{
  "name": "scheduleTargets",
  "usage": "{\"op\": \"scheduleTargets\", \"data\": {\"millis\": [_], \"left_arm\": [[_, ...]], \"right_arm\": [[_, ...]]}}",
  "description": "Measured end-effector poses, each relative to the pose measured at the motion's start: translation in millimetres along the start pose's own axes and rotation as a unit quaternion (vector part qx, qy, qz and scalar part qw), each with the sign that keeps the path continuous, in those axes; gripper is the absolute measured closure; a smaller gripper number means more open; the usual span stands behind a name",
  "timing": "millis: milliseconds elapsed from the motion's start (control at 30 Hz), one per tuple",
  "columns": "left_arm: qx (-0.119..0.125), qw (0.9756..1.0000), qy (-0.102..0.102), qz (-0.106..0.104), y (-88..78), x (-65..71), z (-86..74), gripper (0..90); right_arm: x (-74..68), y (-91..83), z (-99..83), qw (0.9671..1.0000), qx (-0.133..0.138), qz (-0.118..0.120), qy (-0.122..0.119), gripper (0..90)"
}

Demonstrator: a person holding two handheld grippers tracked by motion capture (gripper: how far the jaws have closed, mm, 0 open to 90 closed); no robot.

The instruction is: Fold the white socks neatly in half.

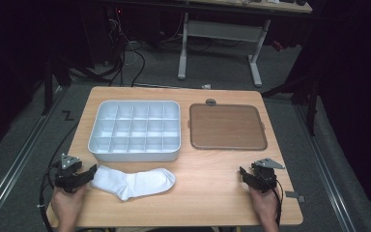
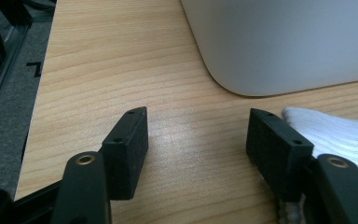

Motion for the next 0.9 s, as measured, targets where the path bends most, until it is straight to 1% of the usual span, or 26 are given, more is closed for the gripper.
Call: {"op": "scheduleTargets", "data": {"millis": [67, 433, 700, 767, 800, 900], "left_arm": [[0.000, 1.0000, -0.003, -0.001, -0.2, -0.1, 0.4, 39.5], [-0.001, 1.0000, -0.004, -0.001, -0.4, 0.2, 0.2, 38.8], [-0.001, 1.0000, 0.002, -0.001, -0.1, 1.1, -0.8, 38.6], [0.000, 0.9999, 0.009, 0.006, 0.4, 1.7, -1.9, 38.4], [0.000, 0.9999, 0.008, 0.007, 0.5, 1.8, -1.9, 37.0], [0.000, 0.9999, 0.007, 0.007, 0.5, 1.8, -1.9, 36.9]], "right_arm": [[0.0, 0.0, 0.0, 1.0000, 0.000, 0.000, 0.000, 46.1], [-0.2, 0.0, 0.0, 1.0000, -0.001, 0.000, 0.000, 45.6], [-0.4, 0.1, 0.0, 1.0000, 0.000, -0.001, -0.001, 45.4], [-0.4, 0.1, 0.0, 1.0000, 0.000, -0.001, 0.000, 45.5], [-0.4, 0.1, 0.0, 1.0000, 0.000, -0.001, 0.000, 45.4], [-0.3, 0.2, 0.1, 1.0000, 0.000, -0.001, 0.000, 44.9]]}}
Point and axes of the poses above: each handheld gripper's, and its own axes: y roughly forward along the jaws, z roughly out of its top, x roughly to its right, the point moved 4 cm from there along y, roughly forward along the jaws, and after that the axes turned 3 degrees about -x, right-handed, at the moved point
